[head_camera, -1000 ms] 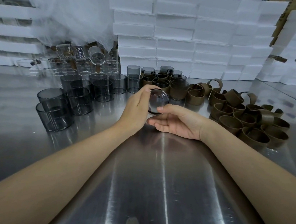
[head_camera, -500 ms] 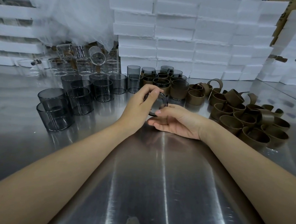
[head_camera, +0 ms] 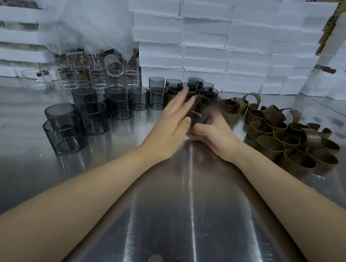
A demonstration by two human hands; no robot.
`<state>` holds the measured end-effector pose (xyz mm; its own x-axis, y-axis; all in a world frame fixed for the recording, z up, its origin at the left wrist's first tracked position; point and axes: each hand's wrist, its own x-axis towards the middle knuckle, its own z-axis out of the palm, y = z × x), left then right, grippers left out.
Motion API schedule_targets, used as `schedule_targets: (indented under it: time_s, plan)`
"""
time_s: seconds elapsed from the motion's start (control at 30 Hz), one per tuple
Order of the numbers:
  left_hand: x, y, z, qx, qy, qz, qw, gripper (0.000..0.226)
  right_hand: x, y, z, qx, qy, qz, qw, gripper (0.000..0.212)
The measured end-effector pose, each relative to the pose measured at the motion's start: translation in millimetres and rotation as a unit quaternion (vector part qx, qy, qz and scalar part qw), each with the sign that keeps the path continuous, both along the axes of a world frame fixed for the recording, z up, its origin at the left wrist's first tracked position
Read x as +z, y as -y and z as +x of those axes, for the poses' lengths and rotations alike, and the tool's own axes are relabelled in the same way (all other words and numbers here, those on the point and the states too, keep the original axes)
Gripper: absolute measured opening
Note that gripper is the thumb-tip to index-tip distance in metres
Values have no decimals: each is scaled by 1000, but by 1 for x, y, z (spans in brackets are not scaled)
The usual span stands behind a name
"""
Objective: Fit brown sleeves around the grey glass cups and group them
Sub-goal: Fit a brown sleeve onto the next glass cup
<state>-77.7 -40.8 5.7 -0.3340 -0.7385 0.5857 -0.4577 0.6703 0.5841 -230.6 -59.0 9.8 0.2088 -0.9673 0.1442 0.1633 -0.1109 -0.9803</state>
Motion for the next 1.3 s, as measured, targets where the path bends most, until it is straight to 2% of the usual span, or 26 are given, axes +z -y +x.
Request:
schedule_targets:
  time_s: [0.03,0.1,0.13,0.2,0.27,0.4,0.57,0.67,0.77,0.83,0.93,1.0,1.03,1.1,1.17,1.23,1.3]
  plan:
    - [0,-2,-2,-1,68,-37,997,50,-1,1,-1,-56,-83,-52,994,39]
    - [-2,-6,-8,20,196,-94,976,57,-4,2,-3,-125,-264,-161,943,34]
    - [-2,-9,-10,39,232,-114,965,60,-5,2,-4,-139,-315,-202,917,31]
    - [-1,-12,-14,76,250,-136,956,63,-4,-1,-1,-139,-343,-248,895,28]
    - [-1,-15,-16,105,231,-134,958,65,-4,-5,2,-124,-345,-275,889,29]
    - [1,-16,-16,153,102,-58,981,65,-3,-14,8,-89,-334,-291,892,29]
    - [8,-15,-6,123,-156,18,980,53,-6,-18,17,-47,-340,-296,891,44]
    - [15,-8,-6,77,-296,160,939,37,-4,-21,18,-32,-325,-304,895,52]
    - [19,-2,-2,24,-400,302,865,46,-2,-23,16,-2,-278,-298,913,52]
    - [19,-2,0,-8,-413,347,842,55,0,-24,17,27,-243,-257,935,47]
    - [16,1,-4,-40,-403,372,836,67,1,-23,17,56,-167,-204,963,54]
    - [12,5,-8,-37,-385,359,850,69,2,-21,18,37,-142,-194,970,55]
    - [8,7,-9,-32,-358,334,871,68,2,-19,17,12,-129,-188,974,54]
    - [-1,7,-9,-40,-266,279,922,59,3,-14,14,-51,-114,-187,974,57]
    - [-6,5,-9,-49,-177,247,951,52,4,-11,10,-76,-132,-204,967,68]
    - [-8,6,-8,-46,-142,244,958,54,4,-10,7,-79,-151,-208,963,78]
    - [-8,7,-6,-58,-147,254,954,57,3,-10,7,-80,-154,-199,965,82]
